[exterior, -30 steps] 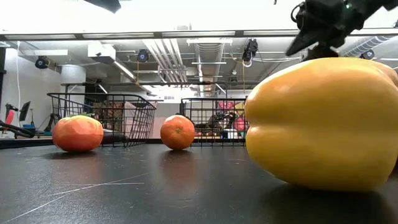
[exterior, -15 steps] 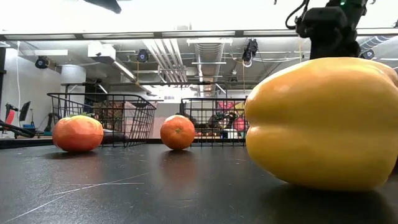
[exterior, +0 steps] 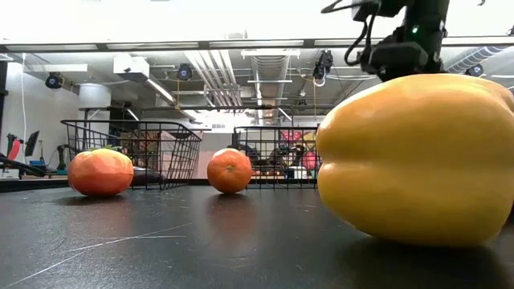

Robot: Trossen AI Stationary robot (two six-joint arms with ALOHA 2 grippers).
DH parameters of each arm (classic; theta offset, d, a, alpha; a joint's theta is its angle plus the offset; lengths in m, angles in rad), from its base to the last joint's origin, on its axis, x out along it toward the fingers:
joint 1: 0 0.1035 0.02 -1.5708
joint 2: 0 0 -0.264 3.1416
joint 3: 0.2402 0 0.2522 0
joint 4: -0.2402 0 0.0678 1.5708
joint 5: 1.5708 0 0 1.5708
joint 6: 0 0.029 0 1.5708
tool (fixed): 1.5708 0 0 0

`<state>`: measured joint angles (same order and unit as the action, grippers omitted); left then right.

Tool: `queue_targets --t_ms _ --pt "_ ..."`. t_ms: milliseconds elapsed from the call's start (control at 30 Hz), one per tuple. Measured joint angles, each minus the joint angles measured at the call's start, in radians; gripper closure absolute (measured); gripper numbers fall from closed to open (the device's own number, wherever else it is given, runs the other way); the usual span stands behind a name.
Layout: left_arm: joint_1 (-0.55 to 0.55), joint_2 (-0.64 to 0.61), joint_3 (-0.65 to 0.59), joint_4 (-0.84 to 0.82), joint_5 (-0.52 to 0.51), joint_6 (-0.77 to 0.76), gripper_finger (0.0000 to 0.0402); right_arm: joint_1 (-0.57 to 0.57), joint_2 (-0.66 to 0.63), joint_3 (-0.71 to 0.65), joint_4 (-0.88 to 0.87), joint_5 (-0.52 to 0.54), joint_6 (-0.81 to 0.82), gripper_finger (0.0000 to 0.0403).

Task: Sort produce into baskets
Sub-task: Put the green lime into the right black wire basket

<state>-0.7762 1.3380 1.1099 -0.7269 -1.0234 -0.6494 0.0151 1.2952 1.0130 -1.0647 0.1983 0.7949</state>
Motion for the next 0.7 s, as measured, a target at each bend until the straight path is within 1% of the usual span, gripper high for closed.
queue_targets --t_ms 167,300,567,700 --pt "-0.048 -0.002 0.000 0.002 -0.058 -0.014 0.0149 -0.003 0.052 0.000 0.008 0.011 -0.026 0.0060" --pt "-0.054 -0.002 0.000 0.002 -0.092 -0.014 0.0149 -0.014 0.088 -0.002 0.060 0.014 -0.048 0.0060" --pt "-0.054 -0.002 0.000 0.001 -0.096 0.018 0.0149 -0.057 0.183 -0.003 0.082 0.015 -0.098 0.0060" --pt "-0.054 -0.002 0.000 -0.010 -0.125 0.020 0.0149 -0.071 0.221 -0.004 0.092 0.017 -0.124 0.0060"
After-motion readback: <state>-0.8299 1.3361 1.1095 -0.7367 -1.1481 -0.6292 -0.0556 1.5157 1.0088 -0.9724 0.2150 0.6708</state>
